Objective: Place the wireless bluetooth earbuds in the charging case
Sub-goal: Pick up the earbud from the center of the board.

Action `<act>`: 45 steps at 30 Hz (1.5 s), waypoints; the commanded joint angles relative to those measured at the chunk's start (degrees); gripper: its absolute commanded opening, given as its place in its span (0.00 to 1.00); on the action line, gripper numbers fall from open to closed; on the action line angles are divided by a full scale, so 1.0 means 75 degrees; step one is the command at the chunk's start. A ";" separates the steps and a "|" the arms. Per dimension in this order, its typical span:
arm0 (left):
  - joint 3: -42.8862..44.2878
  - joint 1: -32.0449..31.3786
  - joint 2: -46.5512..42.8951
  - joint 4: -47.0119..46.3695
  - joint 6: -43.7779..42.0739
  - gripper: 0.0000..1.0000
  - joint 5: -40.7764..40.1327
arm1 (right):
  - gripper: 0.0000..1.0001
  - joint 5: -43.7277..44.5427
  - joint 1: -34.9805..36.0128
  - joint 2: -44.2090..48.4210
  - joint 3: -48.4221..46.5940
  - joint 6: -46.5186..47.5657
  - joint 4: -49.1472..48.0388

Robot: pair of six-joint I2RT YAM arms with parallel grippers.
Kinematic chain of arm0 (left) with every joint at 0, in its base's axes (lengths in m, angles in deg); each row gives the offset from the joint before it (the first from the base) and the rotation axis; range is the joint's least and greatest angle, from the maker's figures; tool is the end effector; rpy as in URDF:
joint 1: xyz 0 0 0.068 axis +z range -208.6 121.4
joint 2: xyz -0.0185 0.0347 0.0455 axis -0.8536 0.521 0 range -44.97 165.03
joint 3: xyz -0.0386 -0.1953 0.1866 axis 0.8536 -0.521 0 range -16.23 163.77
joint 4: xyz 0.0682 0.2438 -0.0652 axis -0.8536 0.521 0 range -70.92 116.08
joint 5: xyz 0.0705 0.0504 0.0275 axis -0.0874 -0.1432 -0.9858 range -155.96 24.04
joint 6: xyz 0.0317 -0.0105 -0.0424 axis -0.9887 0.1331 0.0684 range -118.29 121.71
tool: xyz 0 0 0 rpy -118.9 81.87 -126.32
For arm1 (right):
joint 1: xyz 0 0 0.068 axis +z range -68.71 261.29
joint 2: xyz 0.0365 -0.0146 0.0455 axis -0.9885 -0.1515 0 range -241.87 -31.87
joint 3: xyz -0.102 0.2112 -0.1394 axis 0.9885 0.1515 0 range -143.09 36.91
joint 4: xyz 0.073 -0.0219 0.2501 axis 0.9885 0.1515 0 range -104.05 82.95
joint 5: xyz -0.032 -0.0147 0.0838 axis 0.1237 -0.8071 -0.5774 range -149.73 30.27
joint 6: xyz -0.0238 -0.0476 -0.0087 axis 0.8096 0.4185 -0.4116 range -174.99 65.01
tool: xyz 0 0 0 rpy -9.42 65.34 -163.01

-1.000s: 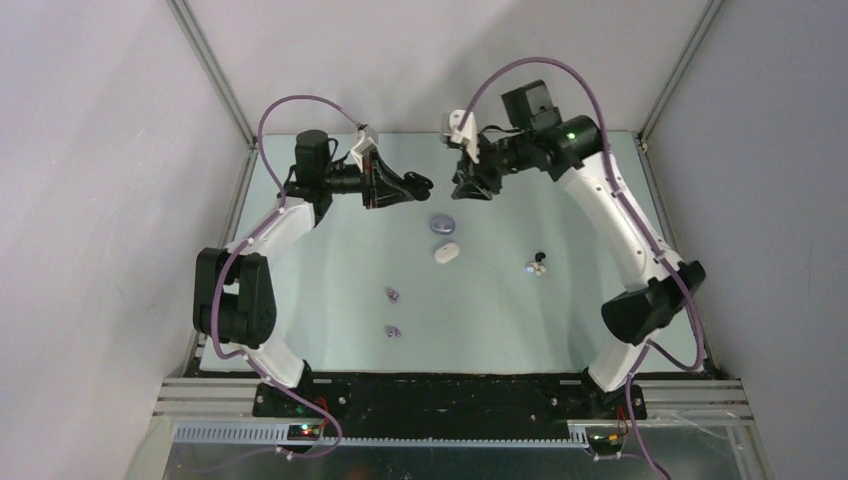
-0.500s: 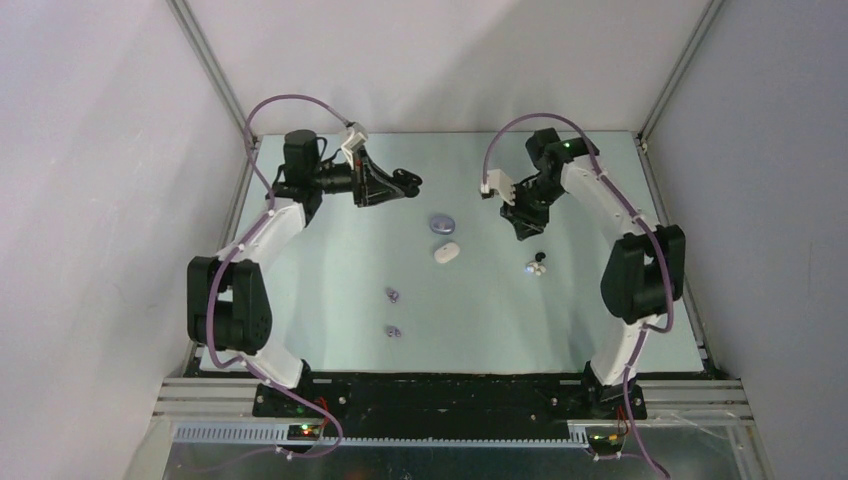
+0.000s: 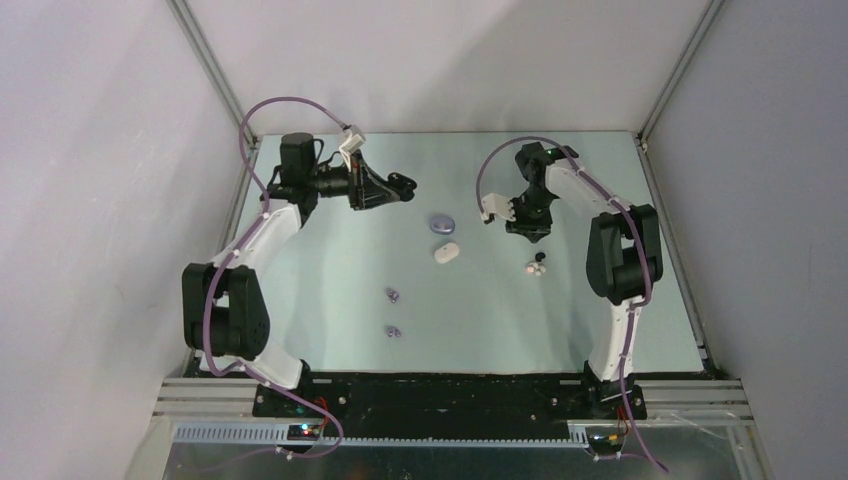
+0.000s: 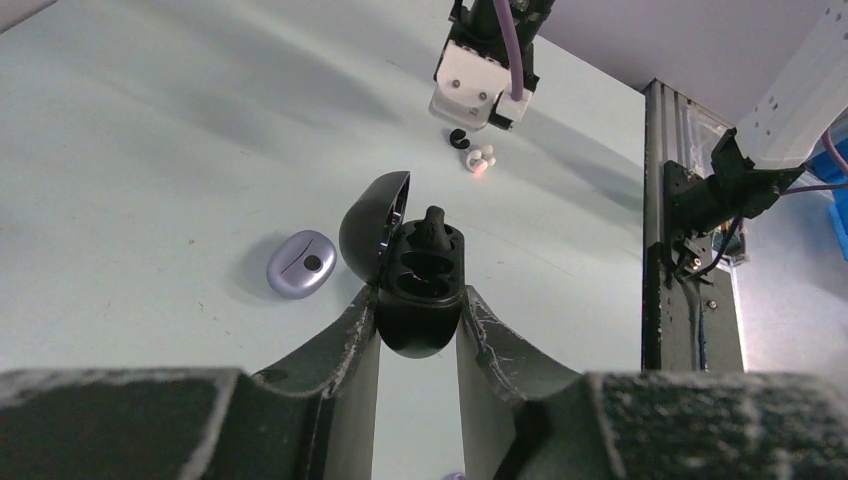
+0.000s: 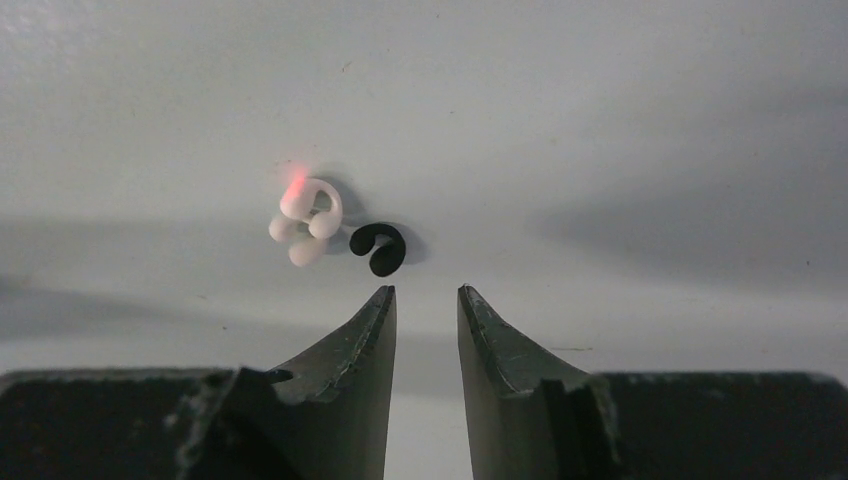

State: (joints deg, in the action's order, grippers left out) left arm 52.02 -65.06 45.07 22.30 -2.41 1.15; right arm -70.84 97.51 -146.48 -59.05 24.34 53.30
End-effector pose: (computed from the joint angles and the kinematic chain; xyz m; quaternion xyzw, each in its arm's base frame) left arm 0.3436 -0.0720 0.3051 0.3605 0.6725 -0.4753 0.4381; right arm 0.3714 0.1153 0.2234 -0.7389 0.6660 0.0642 0.0803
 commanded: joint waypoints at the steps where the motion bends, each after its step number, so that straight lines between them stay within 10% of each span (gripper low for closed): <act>1: -0.0071 0.0050 -0.0442 0.0015 -0.0176 0.00 -0.0091 | 0.34 0.0296 -0.0061 -0.0221 0.0005 0.1121 0.0010; 45: -0.0102 0.0058 -0.0291 0.0028 -0.0028 0.00 -0.0482 | 0.34 0.0498 -0.0135 -0.0961 0.0321 0.2509 0.0446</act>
State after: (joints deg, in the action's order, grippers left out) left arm 50.99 -64.99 43.43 23.57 -2.35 -2.33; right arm -67.67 97.01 -153.93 -57.35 42.22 55.49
